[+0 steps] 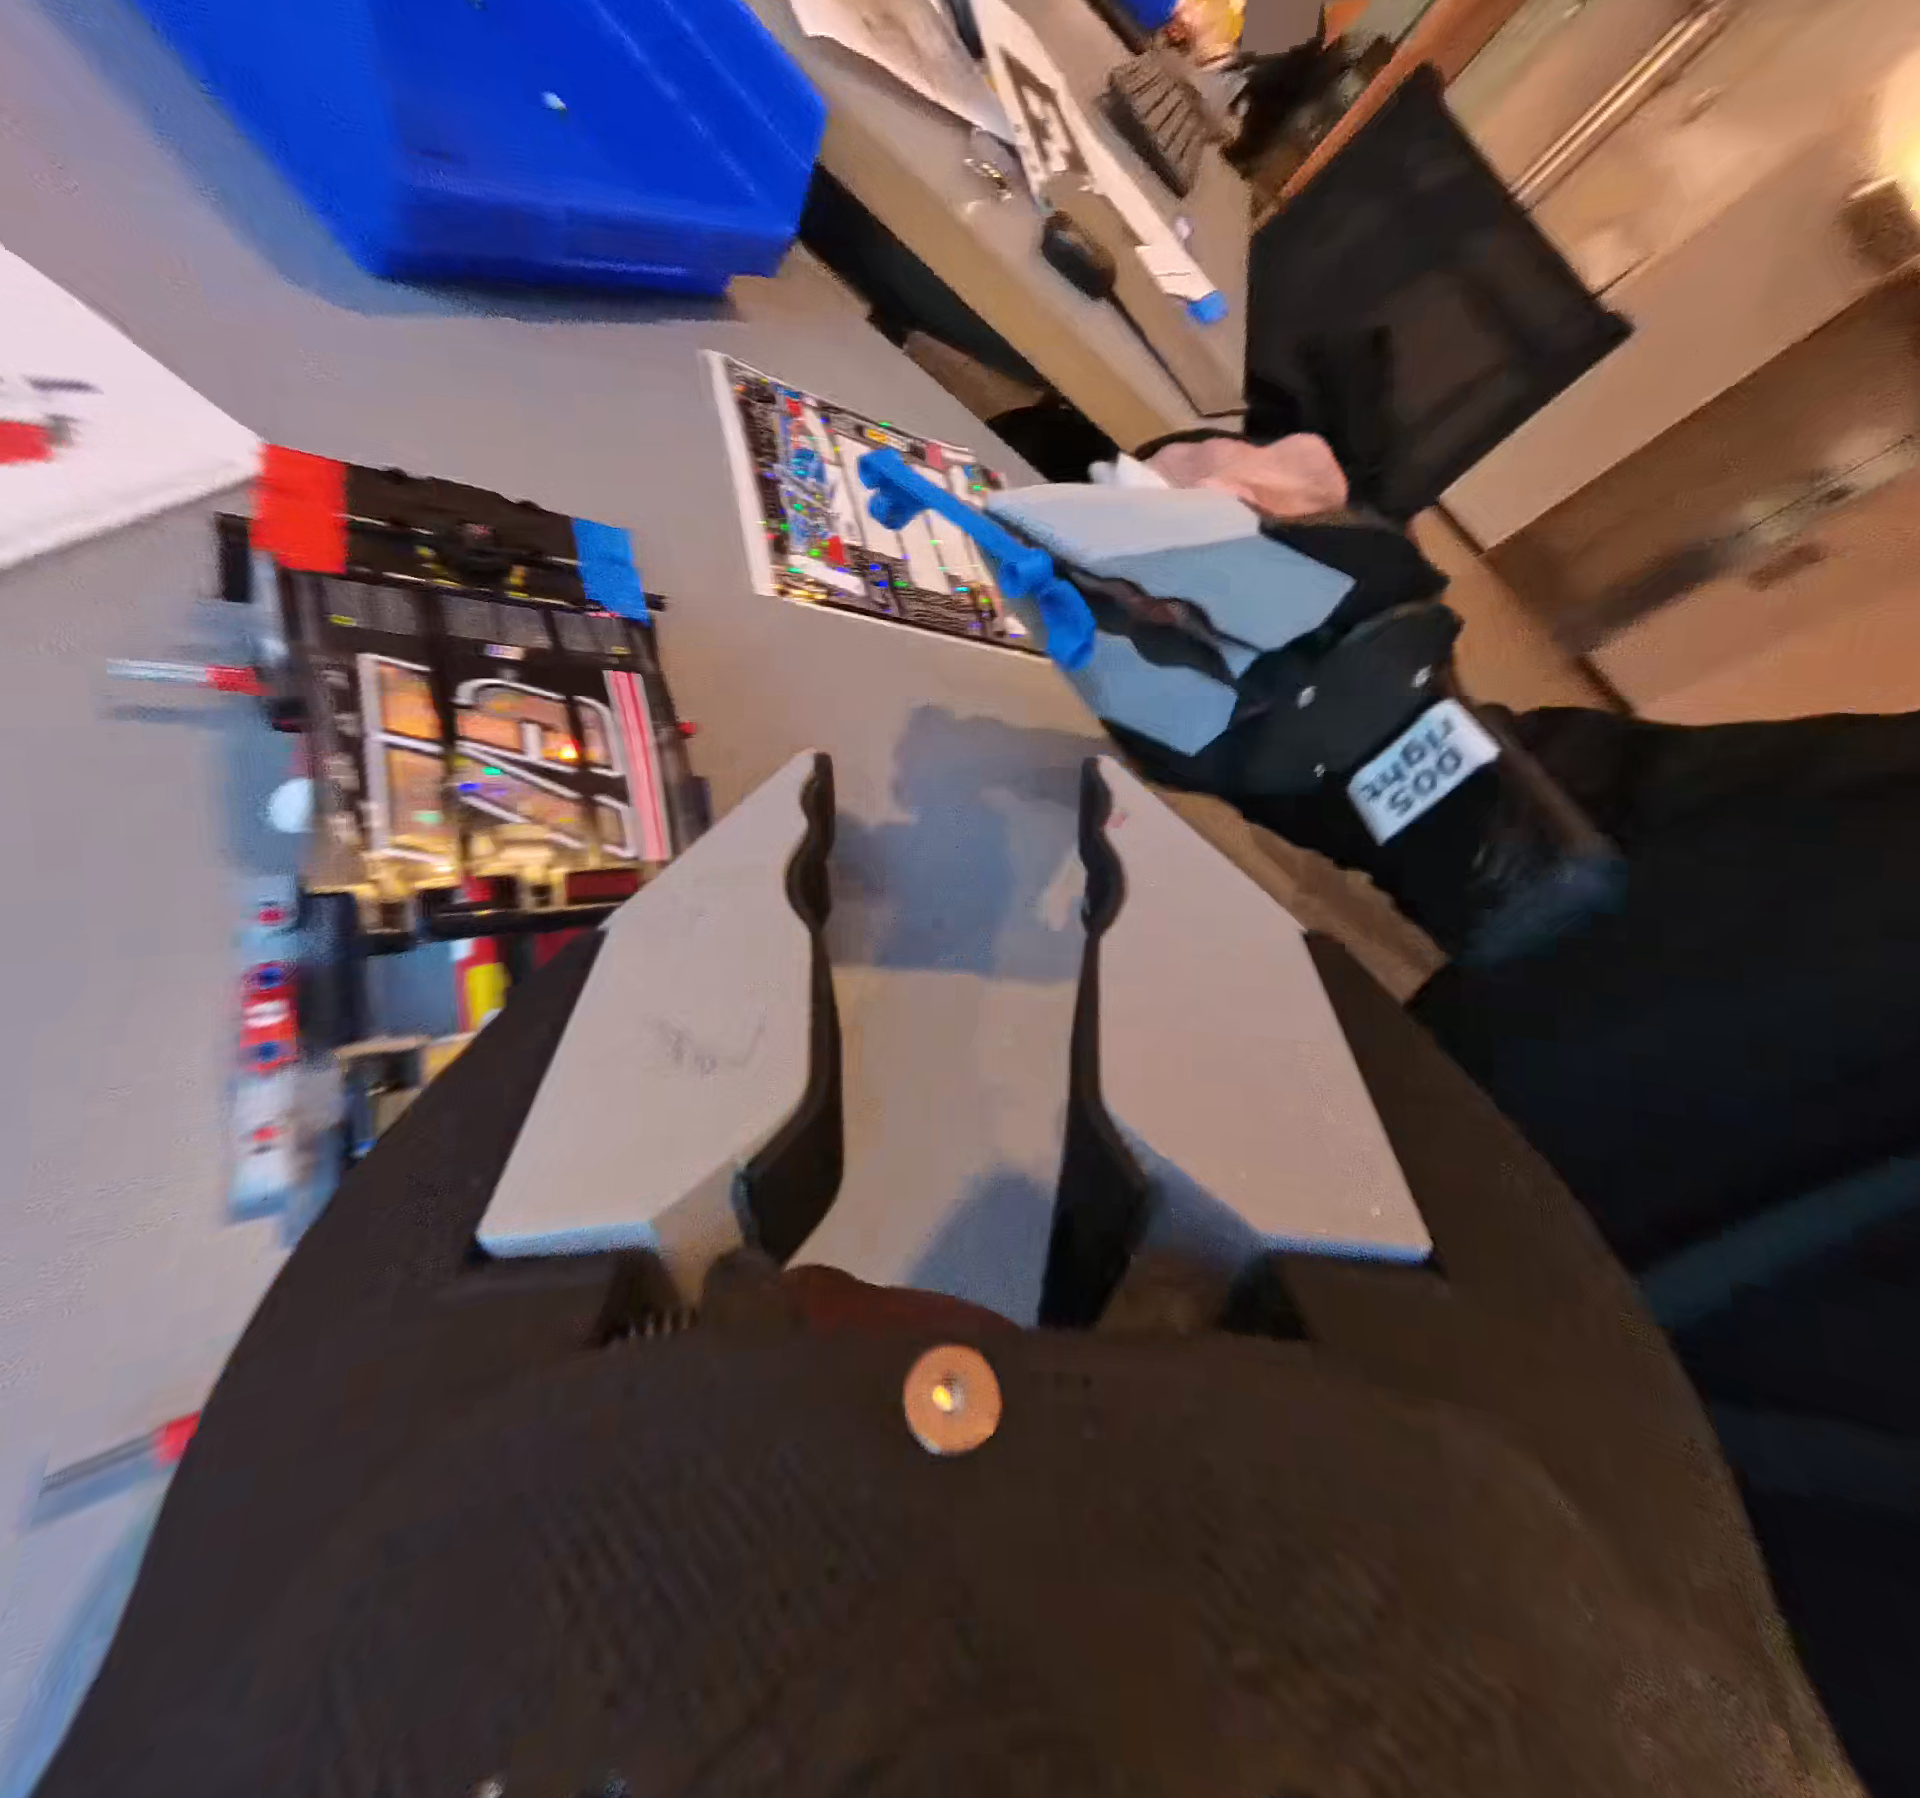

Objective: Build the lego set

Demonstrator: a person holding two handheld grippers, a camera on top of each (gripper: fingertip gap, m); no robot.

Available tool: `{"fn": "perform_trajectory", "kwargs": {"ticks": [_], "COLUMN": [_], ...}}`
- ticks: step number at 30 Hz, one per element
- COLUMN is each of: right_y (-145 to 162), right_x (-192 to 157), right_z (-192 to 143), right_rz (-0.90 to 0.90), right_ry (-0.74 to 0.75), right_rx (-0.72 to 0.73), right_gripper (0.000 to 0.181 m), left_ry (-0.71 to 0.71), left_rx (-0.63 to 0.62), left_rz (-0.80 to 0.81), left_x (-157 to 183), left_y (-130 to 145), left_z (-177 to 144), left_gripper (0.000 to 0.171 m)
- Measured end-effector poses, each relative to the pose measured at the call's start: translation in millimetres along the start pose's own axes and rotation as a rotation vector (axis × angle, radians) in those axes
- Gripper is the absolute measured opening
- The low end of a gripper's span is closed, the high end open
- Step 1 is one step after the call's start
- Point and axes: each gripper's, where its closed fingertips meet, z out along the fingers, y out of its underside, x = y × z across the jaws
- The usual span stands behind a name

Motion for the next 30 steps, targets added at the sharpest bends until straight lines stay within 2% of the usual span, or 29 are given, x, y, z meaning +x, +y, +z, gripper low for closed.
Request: {"fn": "perform_trajectory", "kwargs": {"ticks": [2,5,9,10,12,15,19,22,24,26,30], "right_y": [-13,-20,-28,-29,-29,-26,-24,-28,-29,-25,-20], "right_x": [-3,-12,-22,-24,-24,-23,-27,-28,-30,-29,-43], "right_z": [7,18,30,33,38,43,44,42,41,39,29], "right_rz": [-0.082,-0.178,-0.206,-0.201,-0.18,-0.155,-0.144,-0.15,-0.146,-0.135,-0.025], "right_ry": [-0.003,-0.02,-0.039,-0.039,-0.033,-0.018,-0.014,-0.002,-0.009,-0.013,-0.18], "right_rx": [0.037,0.059,0.074,0.072,0.061,0.044,0.039,0.041,0.032,0.021,0.063], "right_gripper": [0.0,0.0,0.0,0.0,0.0,0.0,0.0,0.0,0.0,0.0,0.004], "left_ry": [0.033,0.117,0.136,0.132,0.118,0.09,0.063,0.038,0.013,-0.01,-0.082], "left_rx": [0.025,0.118,0.198,0.2,0.188,0.167,0.17,0.152,0.156,0.182,0.15], "left_rz": [-0.031,-0.12,-0.164,-0.156,-0.138,-0.138,-0.11,-0.103,-0.083,-0.056,0.04], "left_x": [2,2,-11,-13,-16,-22,-23,-24,-23,-22,-27], "left_y": [3,-5,-13,-13,-10,-4,-4,-4,-3,-6,0], "left_z": [7,1,-7,-7,-6,-7,-12,-4,2,4,-2], "left_gripper": [0.047,0.046,0.02,0.015,0.015,0.035,0.036,0.032,0.016,0.013,0.007]}}
